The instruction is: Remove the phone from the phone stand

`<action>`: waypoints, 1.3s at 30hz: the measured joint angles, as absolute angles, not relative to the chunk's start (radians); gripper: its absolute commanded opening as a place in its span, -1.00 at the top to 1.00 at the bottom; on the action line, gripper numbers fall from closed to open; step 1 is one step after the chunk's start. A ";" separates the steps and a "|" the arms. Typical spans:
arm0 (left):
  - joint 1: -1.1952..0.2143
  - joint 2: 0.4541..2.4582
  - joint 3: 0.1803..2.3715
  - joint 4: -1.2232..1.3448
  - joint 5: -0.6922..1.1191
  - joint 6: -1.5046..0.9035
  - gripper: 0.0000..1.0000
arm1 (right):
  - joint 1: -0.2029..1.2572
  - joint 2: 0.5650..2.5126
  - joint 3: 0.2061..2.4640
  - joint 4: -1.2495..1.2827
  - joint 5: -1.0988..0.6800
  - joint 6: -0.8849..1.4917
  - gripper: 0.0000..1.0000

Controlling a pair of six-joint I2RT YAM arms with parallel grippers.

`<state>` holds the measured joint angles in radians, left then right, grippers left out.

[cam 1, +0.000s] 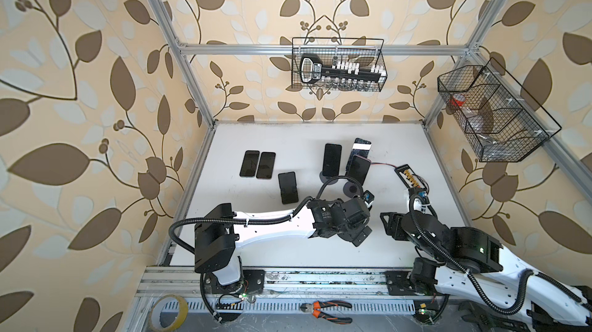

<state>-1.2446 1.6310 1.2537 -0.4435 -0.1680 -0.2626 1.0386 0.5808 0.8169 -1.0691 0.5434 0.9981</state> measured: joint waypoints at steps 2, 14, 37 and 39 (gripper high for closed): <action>-1.245 1.631 1.254 -0.444 -0.169 -0.263 -0.96 | 1.039 0.581 0.817 -1.069 0.543 0.999 -0.38; -1.245 1.631 1.253 -0.432 -0.240 -0.277 -0.98 | 1.039 0.581 0.807 -1.069 0.547 1.007 -0.38; -1.245 1.745 1.344 -0.467 -0.280 -0.376 -0.98 | 1.039 0.599 0.797 -1.050 0.542 1.006 -0.38; -1.245 1.752 1.349 -0.471 -0.288 -0.379 -0.98 | 1.039 0.599 0.797 -1.050 0.542 1.006 -0.38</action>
